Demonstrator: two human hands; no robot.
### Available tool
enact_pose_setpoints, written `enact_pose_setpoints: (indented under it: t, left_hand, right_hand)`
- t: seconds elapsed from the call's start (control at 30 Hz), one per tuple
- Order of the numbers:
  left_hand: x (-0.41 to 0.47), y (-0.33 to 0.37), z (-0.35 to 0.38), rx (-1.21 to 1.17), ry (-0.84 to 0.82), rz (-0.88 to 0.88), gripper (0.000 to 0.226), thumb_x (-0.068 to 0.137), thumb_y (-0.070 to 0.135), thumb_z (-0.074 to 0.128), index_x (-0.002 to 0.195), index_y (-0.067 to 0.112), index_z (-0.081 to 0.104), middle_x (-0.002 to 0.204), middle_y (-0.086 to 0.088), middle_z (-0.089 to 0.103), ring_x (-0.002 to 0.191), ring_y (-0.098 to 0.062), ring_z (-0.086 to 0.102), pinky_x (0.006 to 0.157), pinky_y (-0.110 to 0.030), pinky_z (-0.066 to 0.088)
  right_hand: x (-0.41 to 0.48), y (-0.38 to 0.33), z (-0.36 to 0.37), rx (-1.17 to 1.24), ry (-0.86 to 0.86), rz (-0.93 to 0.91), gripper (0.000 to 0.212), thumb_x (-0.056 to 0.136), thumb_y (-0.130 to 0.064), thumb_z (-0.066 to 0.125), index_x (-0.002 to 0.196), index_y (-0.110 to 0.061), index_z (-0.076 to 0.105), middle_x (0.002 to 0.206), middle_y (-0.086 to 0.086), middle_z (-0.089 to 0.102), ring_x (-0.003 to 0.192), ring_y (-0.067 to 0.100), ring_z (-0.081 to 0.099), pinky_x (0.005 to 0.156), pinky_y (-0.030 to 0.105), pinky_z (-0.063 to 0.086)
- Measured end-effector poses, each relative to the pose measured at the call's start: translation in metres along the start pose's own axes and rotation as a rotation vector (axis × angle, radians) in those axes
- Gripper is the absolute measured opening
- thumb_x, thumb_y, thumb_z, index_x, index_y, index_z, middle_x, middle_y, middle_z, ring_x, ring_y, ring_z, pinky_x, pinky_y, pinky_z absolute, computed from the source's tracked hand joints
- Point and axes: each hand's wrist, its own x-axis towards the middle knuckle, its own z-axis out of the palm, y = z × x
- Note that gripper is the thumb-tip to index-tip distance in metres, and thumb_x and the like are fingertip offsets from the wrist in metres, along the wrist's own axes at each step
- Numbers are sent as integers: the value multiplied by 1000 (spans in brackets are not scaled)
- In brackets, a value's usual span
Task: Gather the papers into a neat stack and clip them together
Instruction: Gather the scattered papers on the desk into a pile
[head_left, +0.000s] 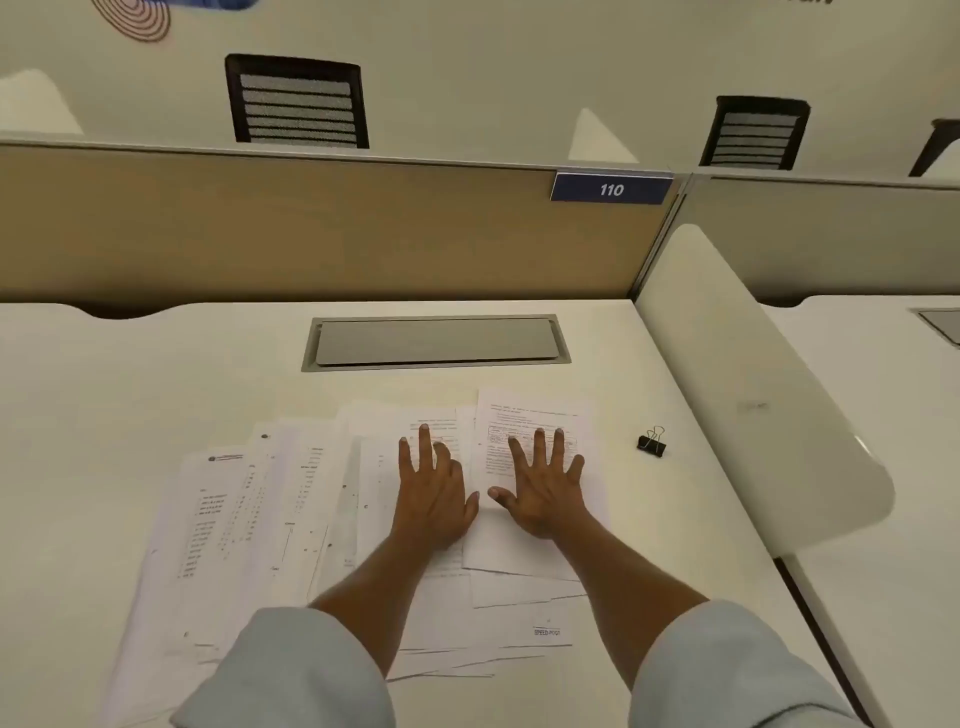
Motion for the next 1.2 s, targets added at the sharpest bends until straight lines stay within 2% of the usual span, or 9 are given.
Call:
enact_pose_setpoints:
  t: [0.2, 0.43, 0.53, 0.63, 0.73, 0.8, 0.87, 1.0, 1.2]
  left_hand:
    - [-4, 15, 3, -44, -96, -81, 52, 82, 49, 49, 102, 4, 65, 122, -25, 61, 136, -51, 31, 110, -68, 18]
    - [-6, 31, 9, -105, -105, -235, 46, 78, 42, 59, 104, 5, 65, 112, -19, 66, 126, -46, 46, 105, -62, 31]
    - [-4, 35, 7, -147, -102, -317, 42, 82, 39, 57, 105, 5, 64, 114, -17, 65, 126, -42, 45, 106, -59, 31]
    - [-2, 39, 4, -178, -108, -369, 44, 81, 38, 58, 108, 3, 63, 118, -18, 63, 127, -41, 43, 107, -56, 33]
    - [3, 43, 0, -202, -119, -415, 49, 83, 41, 55, 114, 4, 59, 127, -17, 58, 131, -40, 37, 110, -54, 29]
    - [5, 45, -1, -205, -123, -429, 51, 84, 45, 54, 114, 4, 59, 129, -16, 56, 131, -40, 36, 109, -54, 29]
    - [7, 47, -4, -208, -117, -438, 50, 82, 47, 54, 109, 5, 61, 124, -16, 58, 126, -39, 40, 103, -50, 36]
    - [7, 52, -11, -246, -129, -465, 41, 81, 46, 54, 98, 9, 61, 104, -9, 62, 98, -28, 51, 77, -38, 45]
    - [14, 58, -12, -359, -167, -524, 41, 82, 42, 55, 102, 6, 56, 107, -12, 60, 98, -29, 53, 79, -37, 46]
  right_hand:
    - [-4, 6, 17, 25, -10, -30, 107, 58, -82, -19, 149, -27, 0, 158, 18, -5, 142, 45, -12, 109, 67, 4]
    - [-11, 5, 27, 70, -26, -106, 103, 64, -80, -16, 148, -27, 12, 158, 19, 2, 143, 44, -5, 108, 66, 7]
    - [-13, 5, 23, 40, -15, -144, 94, 71, -75, -10, 143, -25, 24, 157, 18, 13, 143, 43, 4, 106, 65, 15]
    - [-14, 6, 21, 29, 10, -151, 88, 79, -72, -6, 133, -20, 41, 147, 20, 36, 139, 42, 25, 99, 63, 26]
    - [-11, 7, 21, 24, 92, -30, 63, 89, -59, 22, 121, -15, 52, 131, 18, 55, 130, 39, 42, 91, 60, 37]
    - [-8, 7, 18, 76, 153, 130, 54, 89, -50, 38, 124, -11, 51, 132, 19, 53, 131, 40, 38, 93, 61, 35]
    - [-4, 10, 13, 143, 160, 330, 56, 88, -43, 48, 129, -6, 44, 136, 21, 46, 133, 41, 32, 94, 62, 33]
    - [2, 20, 5, 265, 141, 642, 52, 80, -38, 54, 119, -6, 40, 118, 15, 49, 113, 34, 41, 83, 50, 42]
    - [14, 31, 7, 309, 132, 724, 52, 78, -34, 53, 117, -2, 42, 112, 13, 53, 104, 32, 47, 81, 44, 42]
